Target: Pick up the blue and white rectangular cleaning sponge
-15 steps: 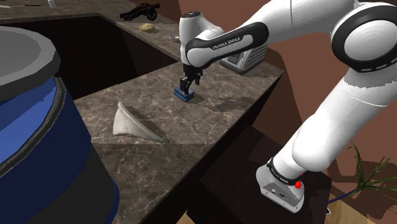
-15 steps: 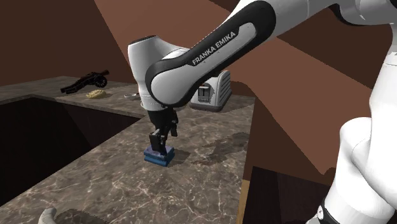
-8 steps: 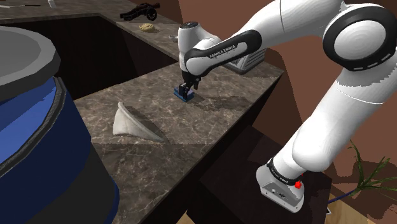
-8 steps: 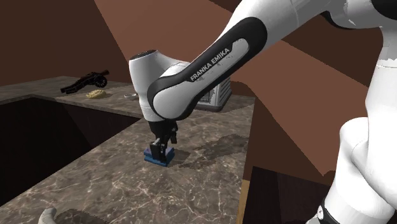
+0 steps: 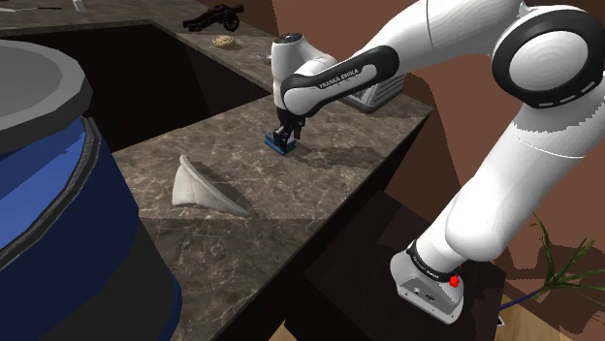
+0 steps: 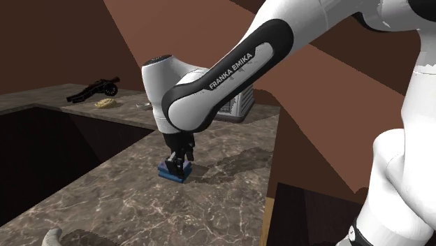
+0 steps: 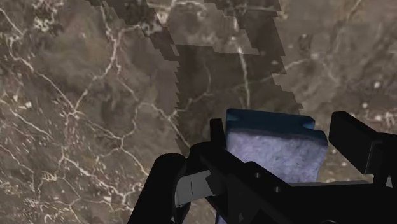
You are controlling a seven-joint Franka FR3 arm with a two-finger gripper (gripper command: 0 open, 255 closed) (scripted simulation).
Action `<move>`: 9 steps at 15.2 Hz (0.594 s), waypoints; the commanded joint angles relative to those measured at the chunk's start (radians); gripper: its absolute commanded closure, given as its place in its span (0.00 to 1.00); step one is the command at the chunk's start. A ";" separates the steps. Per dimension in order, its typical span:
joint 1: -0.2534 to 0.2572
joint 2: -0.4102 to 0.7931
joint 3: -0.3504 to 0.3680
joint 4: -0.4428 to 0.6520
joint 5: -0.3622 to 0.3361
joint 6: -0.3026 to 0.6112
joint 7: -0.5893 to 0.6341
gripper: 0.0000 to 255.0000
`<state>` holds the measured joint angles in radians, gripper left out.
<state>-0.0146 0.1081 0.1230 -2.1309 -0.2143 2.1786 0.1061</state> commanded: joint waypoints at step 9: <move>-0.001 -0.045 0.002 0.040 0.017 -0.083 -0.023 1.00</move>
<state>-0.0137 0.0701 0.1260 -2.0966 -0.1992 2.1073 0.0895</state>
